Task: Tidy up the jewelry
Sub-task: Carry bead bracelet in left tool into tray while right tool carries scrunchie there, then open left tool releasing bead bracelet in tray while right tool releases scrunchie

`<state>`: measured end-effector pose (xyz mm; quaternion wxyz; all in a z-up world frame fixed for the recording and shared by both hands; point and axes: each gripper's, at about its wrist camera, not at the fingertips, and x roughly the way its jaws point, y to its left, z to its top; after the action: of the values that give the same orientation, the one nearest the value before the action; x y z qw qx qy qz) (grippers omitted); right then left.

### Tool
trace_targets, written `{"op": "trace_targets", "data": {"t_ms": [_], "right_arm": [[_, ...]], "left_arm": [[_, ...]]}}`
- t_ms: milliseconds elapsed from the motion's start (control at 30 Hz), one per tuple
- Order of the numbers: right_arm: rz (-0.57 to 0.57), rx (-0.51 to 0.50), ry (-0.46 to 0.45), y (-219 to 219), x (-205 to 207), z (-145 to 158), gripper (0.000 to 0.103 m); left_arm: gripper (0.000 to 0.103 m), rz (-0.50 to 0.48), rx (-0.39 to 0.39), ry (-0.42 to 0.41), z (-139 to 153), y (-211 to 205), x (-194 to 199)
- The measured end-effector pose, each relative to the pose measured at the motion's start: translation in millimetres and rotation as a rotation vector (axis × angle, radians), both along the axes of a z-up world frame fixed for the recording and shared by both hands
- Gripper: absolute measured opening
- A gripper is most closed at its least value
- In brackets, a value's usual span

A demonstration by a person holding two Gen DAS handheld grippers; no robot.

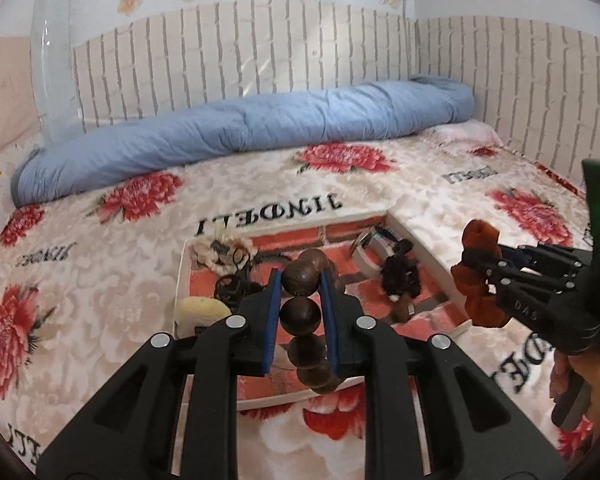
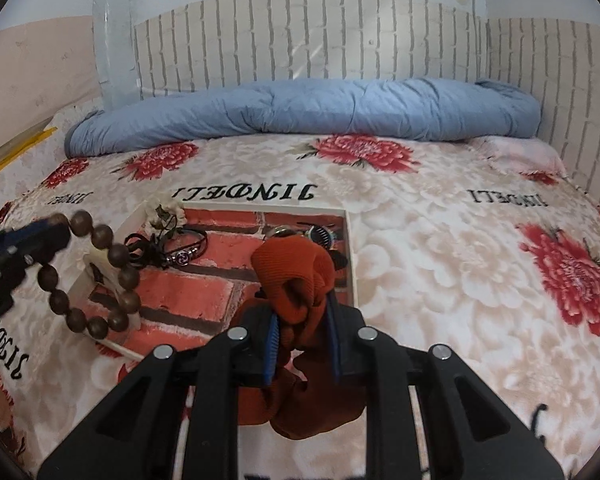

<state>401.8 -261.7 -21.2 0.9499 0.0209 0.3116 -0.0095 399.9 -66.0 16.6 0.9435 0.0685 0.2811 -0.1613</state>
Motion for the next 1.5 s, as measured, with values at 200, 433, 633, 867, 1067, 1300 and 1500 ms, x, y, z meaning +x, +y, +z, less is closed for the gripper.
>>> {"op": "trace_targets", "data": {"t_ms": [200,433,633,867,1067,1300,1500], "right_arm": [[0.006,-0.036,0.053,12,27,-24,0.02],[-0.001,-0.051,0.121,16,47,-45,0.021],[-0.018,-0.038,0.164,14,63,-63,0.021],[-0.017,-0.071,0.144,19,78,-69,0.03],[0.005,-0.045,0.14,18,65,-63,0.07],[0.004,-0.035,0.075,8,21,-20,0.094],[-0.021,-0.033,0.036,5,-37,-1,0.099]], "left_arm": [[0.018,0.059,-0.004,0.078,-37,21,42],[0.018,0.116,0.019,0.129,-68,39,57],[0.02,0.137,0.027,0.143,-77,46,62],[0.024,0.138,0.02,0.134,-82,43,63],[0.07,0.125,-0.01,0.102,-70,46,48],[0.095,0.139,-0.015,0.024,-29,53,4],[0.098,0.123,-0.03,-0.021,1,61,-53]]}}
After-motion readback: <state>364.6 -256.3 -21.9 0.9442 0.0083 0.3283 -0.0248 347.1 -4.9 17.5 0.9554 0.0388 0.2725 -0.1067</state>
